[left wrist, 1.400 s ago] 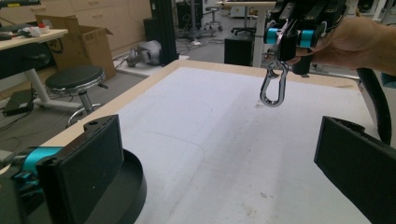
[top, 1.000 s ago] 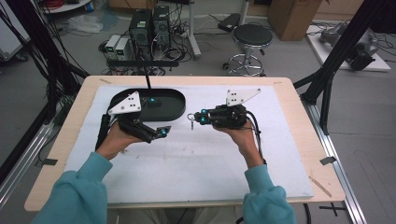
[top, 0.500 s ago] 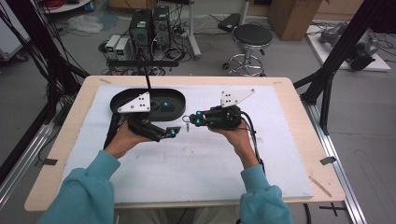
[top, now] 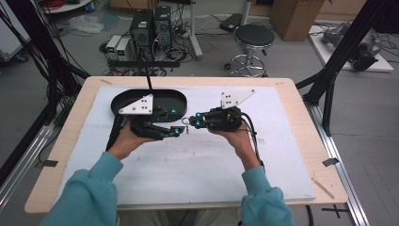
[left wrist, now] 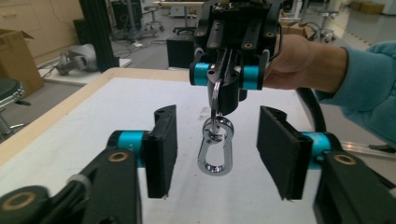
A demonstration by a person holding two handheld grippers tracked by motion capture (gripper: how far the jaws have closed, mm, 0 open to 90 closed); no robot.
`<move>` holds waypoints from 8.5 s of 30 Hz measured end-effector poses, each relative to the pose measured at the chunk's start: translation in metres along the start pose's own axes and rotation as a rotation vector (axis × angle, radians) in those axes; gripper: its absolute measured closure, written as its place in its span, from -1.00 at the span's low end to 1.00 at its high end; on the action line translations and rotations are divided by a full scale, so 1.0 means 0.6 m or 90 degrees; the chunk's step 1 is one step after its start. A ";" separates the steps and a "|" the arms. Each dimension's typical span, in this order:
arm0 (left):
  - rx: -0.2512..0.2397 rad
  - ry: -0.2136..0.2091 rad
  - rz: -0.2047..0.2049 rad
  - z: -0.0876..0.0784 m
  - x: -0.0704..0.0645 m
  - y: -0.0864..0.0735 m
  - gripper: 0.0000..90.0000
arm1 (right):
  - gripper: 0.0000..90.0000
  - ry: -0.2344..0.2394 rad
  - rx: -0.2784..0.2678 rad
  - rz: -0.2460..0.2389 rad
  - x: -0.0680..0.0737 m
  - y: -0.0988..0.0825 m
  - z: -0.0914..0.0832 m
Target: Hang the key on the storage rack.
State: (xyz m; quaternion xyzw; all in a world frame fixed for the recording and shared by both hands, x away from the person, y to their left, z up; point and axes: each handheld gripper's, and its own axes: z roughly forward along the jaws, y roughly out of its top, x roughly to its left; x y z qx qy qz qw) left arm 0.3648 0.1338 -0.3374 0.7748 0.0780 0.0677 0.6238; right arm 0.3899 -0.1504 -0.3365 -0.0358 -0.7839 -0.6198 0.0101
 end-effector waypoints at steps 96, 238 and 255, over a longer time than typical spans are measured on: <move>0.108 0.228 -0.039 -0.163 0.104 0.065 0.96 | -0.80 -0.419 -0.120 0.024 0.121 -0.158 -0.203; -0.107 0.389 -0.045 -0.251 -0.088 -0.205 -0.96 | -0.80 -0.531 -0.146 0.038 0.140 -0.266 -0.215; -0.148 0.414 -0.041 -0.245 -0.113 -0.258 -0.96 | -0.80 -0.532 -0.135 0.025 0.141 -0.265 -0.212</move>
